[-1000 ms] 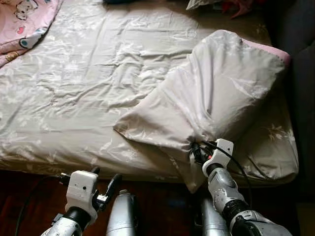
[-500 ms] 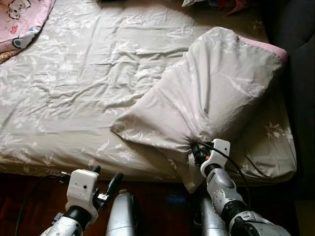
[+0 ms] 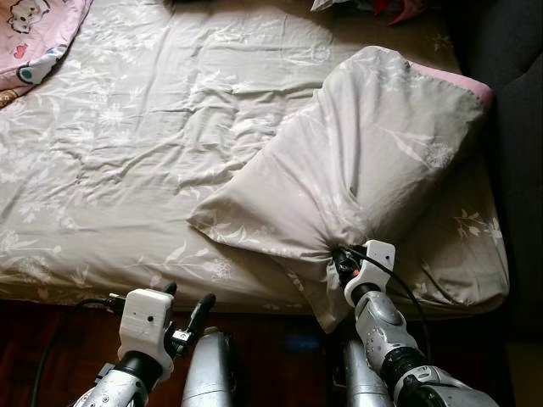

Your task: Clean up the room

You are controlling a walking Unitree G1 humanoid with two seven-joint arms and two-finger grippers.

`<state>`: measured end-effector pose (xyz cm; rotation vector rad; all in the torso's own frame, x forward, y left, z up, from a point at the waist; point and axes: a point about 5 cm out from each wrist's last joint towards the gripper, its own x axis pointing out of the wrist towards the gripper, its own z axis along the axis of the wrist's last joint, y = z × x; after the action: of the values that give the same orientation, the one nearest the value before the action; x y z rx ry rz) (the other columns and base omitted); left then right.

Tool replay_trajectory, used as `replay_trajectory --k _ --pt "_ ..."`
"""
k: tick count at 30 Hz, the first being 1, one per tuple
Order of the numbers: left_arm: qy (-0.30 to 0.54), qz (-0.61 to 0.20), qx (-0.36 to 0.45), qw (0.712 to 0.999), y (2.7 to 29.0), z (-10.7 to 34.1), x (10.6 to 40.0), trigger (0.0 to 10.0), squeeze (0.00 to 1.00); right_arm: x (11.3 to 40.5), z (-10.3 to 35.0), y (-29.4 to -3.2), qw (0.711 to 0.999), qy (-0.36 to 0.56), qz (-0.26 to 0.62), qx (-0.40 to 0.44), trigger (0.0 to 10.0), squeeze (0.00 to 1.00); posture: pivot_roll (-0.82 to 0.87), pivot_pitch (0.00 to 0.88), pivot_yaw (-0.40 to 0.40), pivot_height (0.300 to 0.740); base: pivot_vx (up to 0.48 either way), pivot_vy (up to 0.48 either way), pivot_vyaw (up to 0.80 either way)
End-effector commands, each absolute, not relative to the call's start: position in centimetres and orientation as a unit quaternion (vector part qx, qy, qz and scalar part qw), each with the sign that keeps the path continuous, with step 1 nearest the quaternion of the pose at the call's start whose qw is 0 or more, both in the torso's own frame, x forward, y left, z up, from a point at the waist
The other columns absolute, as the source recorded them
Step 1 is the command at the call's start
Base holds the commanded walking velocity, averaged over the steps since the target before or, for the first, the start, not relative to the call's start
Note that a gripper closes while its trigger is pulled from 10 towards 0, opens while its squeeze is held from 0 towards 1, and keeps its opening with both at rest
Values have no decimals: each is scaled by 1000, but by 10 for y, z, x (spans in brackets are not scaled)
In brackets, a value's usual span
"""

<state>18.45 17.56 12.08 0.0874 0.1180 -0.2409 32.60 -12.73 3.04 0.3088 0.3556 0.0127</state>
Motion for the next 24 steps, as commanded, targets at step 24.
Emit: replay_trajectory --k 24 --pt "77 -118 34 990 174 110 185 10000 0 303 2 -117 955 248 5 165 0 0 133 397 99 650 0 0 0"
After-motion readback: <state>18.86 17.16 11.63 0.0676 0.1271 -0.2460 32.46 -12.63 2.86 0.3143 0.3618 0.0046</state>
